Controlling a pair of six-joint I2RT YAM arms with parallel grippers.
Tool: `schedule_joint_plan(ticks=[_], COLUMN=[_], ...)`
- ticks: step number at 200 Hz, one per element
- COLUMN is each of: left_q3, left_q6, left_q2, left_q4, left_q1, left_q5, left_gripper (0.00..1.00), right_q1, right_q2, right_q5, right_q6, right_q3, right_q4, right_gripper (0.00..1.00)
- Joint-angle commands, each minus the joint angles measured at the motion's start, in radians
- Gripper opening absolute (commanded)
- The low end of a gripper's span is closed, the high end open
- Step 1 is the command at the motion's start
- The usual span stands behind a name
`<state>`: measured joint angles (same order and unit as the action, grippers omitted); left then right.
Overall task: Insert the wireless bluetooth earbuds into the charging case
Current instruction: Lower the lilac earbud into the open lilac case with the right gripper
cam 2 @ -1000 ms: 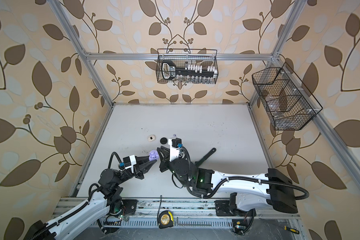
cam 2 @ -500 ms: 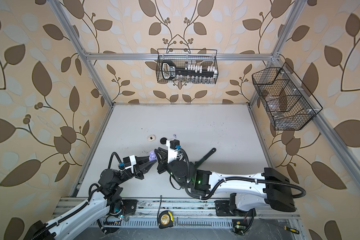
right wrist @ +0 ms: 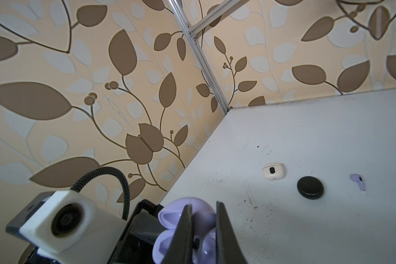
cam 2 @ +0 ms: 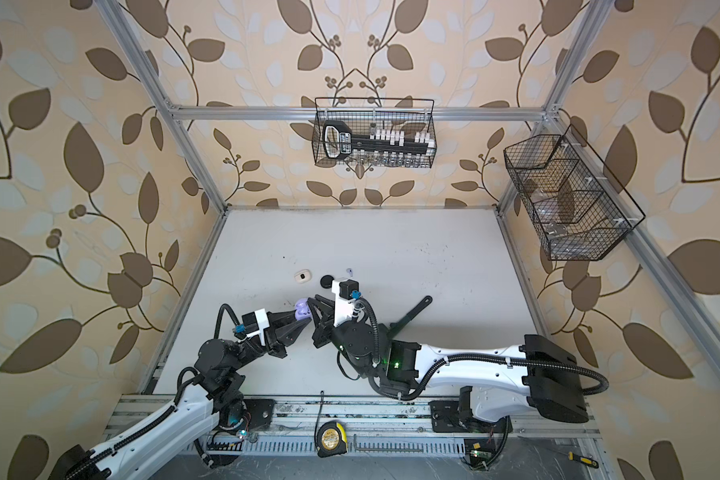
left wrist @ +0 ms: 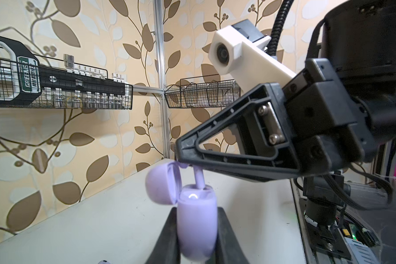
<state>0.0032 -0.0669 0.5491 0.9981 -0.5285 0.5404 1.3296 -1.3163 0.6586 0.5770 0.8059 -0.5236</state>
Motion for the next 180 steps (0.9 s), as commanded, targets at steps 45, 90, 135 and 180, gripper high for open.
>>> schedule_joint_plan(ticks=[45,90,135,180], left_q3=[-0.026,-0.026,-0.026,-0.025], left_q6=[-0.017,-0.017,-0.019,-0.02], left_q2=[-0.015,-0.015,-0.018,-0.027], left_q4=[0.045,0.042,0.04,0.033], left_q1=[0.006,0.006,0.005,0.006], left_q5=[-0.017,-0.023,-0.023,-0.024], left_gripper=[0.0,0.0,0.0,0.0], right_q1=[0.012,0.02,0.045,0.056], right_q2=[-0.025,-0.036,-0.059,-0.061], right_q5=[-0.002,-0.007,0.01,0.036], right_q6=[0.021,0.029,0.013,-0.004], right_q3=[-0.01,-0.01,0.001,-0.002], right_q4=[-0.023,-0.026,-0.037,-0.037], right_gripper=[0.1,0.1,0.1,0.13])
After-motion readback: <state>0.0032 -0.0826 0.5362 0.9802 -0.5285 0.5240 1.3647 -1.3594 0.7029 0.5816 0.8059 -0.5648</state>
